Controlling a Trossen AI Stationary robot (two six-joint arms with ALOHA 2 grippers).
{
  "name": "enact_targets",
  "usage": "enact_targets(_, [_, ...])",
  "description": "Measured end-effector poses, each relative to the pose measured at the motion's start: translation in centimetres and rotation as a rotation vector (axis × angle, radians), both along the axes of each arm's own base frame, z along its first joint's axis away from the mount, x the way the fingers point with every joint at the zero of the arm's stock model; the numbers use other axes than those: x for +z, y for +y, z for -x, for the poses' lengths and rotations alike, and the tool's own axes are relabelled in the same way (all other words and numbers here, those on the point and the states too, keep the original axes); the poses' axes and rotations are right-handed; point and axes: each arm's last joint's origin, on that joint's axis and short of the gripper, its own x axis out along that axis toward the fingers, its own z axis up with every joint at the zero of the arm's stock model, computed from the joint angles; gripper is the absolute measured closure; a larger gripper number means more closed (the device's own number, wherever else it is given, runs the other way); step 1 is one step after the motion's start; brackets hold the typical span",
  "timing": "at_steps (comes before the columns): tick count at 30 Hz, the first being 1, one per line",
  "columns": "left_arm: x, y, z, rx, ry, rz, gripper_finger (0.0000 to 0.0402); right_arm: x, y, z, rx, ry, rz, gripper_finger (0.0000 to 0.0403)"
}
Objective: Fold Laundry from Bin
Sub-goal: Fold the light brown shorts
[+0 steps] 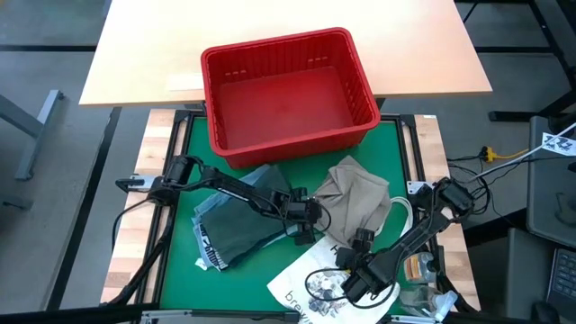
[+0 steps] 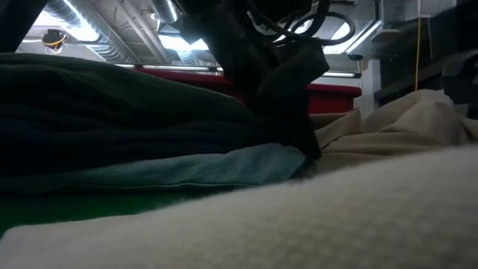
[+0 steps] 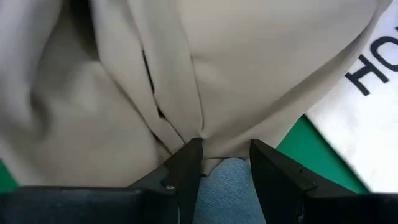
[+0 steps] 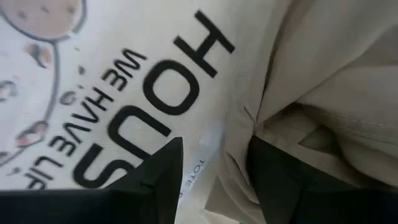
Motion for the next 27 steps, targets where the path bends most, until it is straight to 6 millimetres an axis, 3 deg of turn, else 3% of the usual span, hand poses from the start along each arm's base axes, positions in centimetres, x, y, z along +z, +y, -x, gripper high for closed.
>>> enact_targets(9, [-0.1,1.4,-0.1,0.029,0.01,-0.008,0.0278,-1.0,0.7,0.5,-0.003,0.12,-0.068,0.0229])
enact_targets(20, [0.1,2.1,-0.2,0.063,0.01,-0.039,0.0306,-0.9,2.1,2.7,-0.001,0.173,-0.06,0.0288])
enact_targets(27, [3.2,1.7,-1.5,0.01,-0.016,0.035,0.032,-0.9,2.4,3.1,0.009,0.178,-0.067,0.0297])
